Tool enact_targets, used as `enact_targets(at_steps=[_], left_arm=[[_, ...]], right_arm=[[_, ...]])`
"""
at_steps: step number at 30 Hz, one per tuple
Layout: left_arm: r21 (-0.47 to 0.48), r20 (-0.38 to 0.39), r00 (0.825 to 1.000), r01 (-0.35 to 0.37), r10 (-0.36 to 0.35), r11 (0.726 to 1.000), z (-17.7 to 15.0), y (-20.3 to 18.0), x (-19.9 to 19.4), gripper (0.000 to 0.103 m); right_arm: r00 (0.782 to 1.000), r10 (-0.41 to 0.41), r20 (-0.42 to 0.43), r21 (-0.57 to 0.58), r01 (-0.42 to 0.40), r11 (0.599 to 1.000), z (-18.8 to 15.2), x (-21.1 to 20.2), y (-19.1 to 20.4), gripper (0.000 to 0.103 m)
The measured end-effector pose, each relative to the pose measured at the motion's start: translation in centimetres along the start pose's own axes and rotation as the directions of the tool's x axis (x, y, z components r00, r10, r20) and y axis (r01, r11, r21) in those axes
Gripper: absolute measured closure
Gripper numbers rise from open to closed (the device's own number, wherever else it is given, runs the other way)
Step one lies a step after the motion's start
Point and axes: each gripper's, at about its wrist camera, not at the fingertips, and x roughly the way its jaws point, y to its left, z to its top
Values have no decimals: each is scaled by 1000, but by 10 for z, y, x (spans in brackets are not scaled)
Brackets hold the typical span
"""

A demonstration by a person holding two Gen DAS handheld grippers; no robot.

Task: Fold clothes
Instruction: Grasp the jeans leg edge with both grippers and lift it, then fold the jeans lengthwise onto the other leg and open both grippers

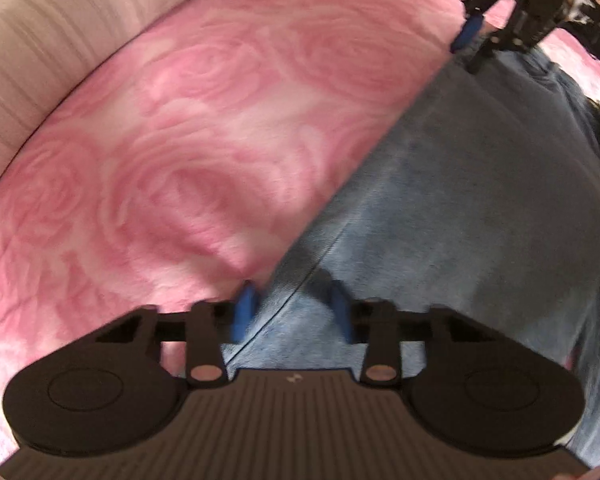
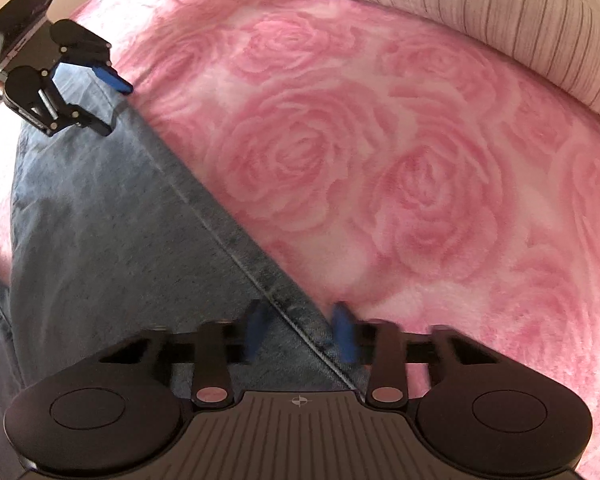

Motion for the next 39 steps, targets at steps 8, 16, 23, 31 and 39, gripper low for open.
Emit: enact_targets(at_steps=[8,16,23,31,39], left_arm=[[22,92,987,-138,135,990,-20,-51,-49,98],[-115,214,935,-264,284,957,-58,-125,-137,99],[-425,165,963,-126,214,896,-136,-238,-190,98],[-717,58,995,94,-76,691,-204,-257,-169,74],[-963,49,998,35,43,265,-297,-192,-177,57]], right_arm=[[981,-172,88,-158,184,970,-20,-28,48,96],[901,-338,273,-189,394,899,-71,-104,152,101],[917,-343,206,-175,379,909,-159,-150,272,102],[947,-267,-179,161,296,942,-233,-111,334,86],[953,-271,-136,704,286,650,-266,-127,300,54]])
